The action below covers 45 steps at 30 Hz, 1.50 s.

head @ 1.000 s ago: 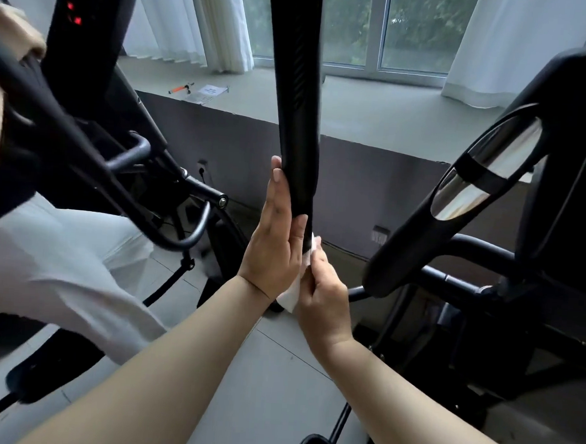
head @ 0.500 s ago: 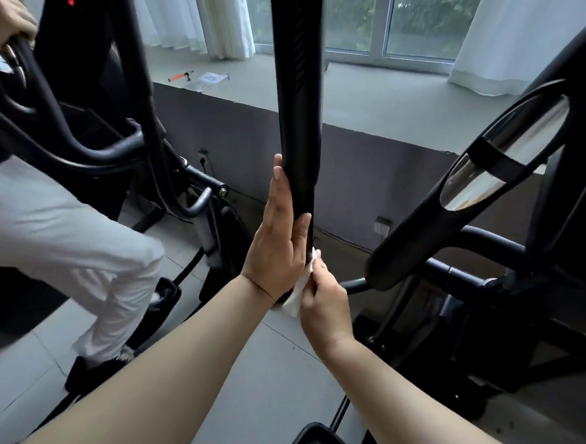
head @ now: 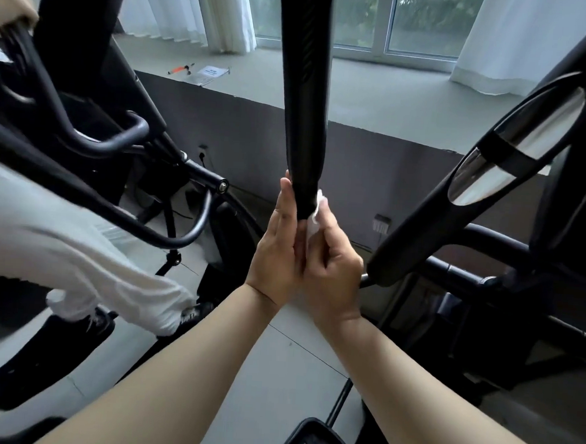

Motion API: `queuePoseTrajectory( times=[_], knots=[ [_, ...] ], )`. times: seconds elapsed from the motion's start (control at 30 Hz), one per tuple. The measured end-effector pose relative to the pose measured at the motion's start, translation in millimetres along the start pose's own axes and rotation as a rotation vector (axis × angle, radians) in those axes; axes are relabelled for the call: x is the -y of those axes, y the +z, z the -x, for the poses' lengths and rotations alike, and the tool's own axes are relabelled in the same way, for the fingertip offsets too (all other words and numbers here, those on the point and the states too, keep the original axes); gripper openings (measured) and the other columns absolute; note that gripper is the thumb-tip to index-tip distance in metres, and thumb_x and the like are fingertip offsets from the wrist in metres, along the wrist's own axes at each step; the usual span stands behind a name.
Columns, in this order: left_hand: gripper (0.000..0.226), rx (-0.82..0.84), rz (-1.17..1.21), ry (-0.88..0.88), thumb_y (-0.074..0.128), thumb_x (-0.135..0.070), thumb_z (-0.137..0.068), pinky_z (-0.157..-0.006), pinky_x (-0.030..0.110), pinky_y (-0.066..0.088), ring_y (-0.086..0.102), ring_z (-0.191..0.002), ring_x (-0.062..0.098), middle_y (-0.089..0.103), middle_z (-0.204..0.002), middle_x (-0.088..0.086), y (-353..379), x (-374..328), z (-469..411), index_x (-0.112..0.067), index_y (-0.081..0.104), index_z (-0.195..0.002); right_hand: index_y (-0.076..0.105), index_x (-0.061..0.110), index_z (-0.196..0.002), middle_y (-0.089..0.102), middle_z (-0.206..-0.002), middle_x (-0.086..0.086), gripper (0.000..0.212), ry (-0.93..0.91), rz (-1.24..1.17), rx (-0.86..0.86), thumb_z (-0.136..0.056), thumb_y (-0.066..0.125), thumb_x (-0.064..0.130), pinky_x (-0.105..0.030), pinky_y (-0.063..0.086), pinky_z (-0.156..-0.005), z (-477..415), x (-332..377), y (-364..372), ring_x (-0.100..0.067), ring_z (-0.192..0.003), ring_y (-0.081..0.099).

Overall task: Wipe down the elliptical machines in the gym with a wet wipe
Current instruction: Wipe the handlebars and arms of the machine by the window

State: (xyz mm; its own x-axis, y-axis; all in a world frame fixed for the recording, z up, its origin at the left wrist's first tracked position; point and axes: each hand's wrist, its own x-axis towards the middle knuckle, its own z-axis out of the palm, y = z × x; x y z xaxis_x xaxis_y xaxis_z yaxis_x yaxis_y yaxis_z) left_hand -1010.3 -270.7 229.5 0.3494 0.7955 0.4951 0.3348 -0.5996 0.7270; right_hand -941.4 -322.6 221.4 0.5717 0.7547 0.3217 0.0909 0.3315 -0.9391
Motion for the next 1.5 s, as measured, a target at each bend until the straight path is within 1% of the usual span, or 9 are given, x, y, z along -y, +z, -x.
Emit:
queuePoseTrajectory(
  times=[0.1,0.27,0.43,0.6,0.83,1.0,1.2,1.37,1.5],
  knots=[
    [0.072,-0.088,0.179,-0.139,0.032,-0.069,-0.102,-0.116,0.050,0.039,0.065,-0.105,0.020,0.068,-0.109,-0.005,-3,-8,-5,-0.012,0.057,-0.138,0.045,0.010,-0.150,0.047,-0.155,-0.002,0.046,-0.037,0.050,0.018,-0.105,0.048,0.004,-0.037,0.035,-0.120,-1,-1,7,-0.009,-0.144,0.042],
    [0.061,-0.020,-0.093,0.069,0.035,-0.045,-0.108,-0.115,0.019,0.035,0.046,-0.141,0.024,0.048,-0.152,0.019,-11,13,4,-0.032,0.006,-0.160,0.047,0.018,-0.149,0.055,-0.147,0.004,0.048,0.117,0.005,0.069,-0.104,0.048,0.002,-0.041,0.040,-0.117,-2,7,0,-0.006,-0.134,0.052],
    [0.053,-0.049,0.252,-0.144,0.040,-0.061,-0.103,-0.103,0.029,0.042,0.063,-0.105,0.007,0.073,-0.112,-0.002,-8,-4,-5,-0.027,0.062,-0.137,0.047,0.023,-0.147,0.050,-0.152,0.006,0.049,0.012,-0.081,0.006,-0.104,0.047,0.002,-0.040,0.037,-0.119,-9,24,11,-0.008,-0.141,0.045],
    [0.059,-0.042,-0.053,0.112,0.030,-0.049,-0.108,-0.113,0.015,0.037,0.052,-0.136,0.021,0.055,-0.144,0.015,-5,17,3,-0.023,0.016,-0.158,0.045,0.027,-0.150,0.053,-0.149,0.009,0.050,0.142,0.039,0.124,-0.104,0.046,0.006,-0.039,0.039,-0.118,-4,-6,-4,-0.012,-0.139,0.049],
    [0.067,-0.082,0.042,0.141,0.033,-0.050,-0.108,-0.110,0.017,0.039,0.058,-0.125,0.018,0.059,-0.135,0.018,1,14,3,-0.011,0.018,-0.160,0.040,0.014,-0.152,0.041,-0.158,0.000,0.052,0.015,-0.013,0.112,-0.103,0.044,-0.002,-0.026,0.028,-0.122,1,2,1,-0.005,-0.147,0.035],
    [0.058,-0.134,-0.052,0.130,0.041,-0.019,-0.105,-0.107,0.007,0.035,0.059,-0.125,0.036,0.059,-0.133,0.029,5,19,6,-0.010,0.015,-0.156,0.041,0.021,-0.153,0.042,-0.153,0.014,0.050,0.177,0.125,0.189,-0.105,0.044,0.006,-0.029,0.030,-0.121,10,-26,-10,0.005,-0.142,0.036],
    [0.059,-0.136,-0.047,0.121,0.040,-0.022,-0.105,-0.105,0.002,0.032,0.054,-0.125,0.017,0.058,-0.134,0.024,8,18,12,-0.008,0.018,-0.158,0.044,0.012,-0.152,0.046,-0.155,0.005,0.049,0.089,0.074,0.141,-0.104,0.047,0.002,-0.026,0.030,-0.121,14,-27,-9,-0.002,-0.145,0.038],
    [0.059,-0.156,-0.071,0.144,0.043,-0.020,-0.105,-0.107,0.005,0.034,0.056,-0.126,0.028,0.057,-0.136,0.027,10,22,11,-0.009,0.019,-0.158,0.046,0.025,-0.151,0.048,-0.149,0.013,0.046,0.294,0.206,0.205,-0.106,0.046,0.014,-0.025,0.030,-0.121,26,-52,-21,0.002,-0.142,0.038],
    [0.063,-0.155,-0.081,0.086,0.050,-0.009,-0.104,-0.105,0.004,0.034,0.057,-0.127,0.034,0.057,-0.136,0.028,14,23,18,-0.011,0.015,-0.156,0.041,0.020,-0.154,0.041,-0.157,0.013,0.050,0.197,0.092,0.117,-0.106,0.050,0.009,-0.019,0.027,-0.120,34,-39,-9,0.005,-0.145,0.032]
  ],
)
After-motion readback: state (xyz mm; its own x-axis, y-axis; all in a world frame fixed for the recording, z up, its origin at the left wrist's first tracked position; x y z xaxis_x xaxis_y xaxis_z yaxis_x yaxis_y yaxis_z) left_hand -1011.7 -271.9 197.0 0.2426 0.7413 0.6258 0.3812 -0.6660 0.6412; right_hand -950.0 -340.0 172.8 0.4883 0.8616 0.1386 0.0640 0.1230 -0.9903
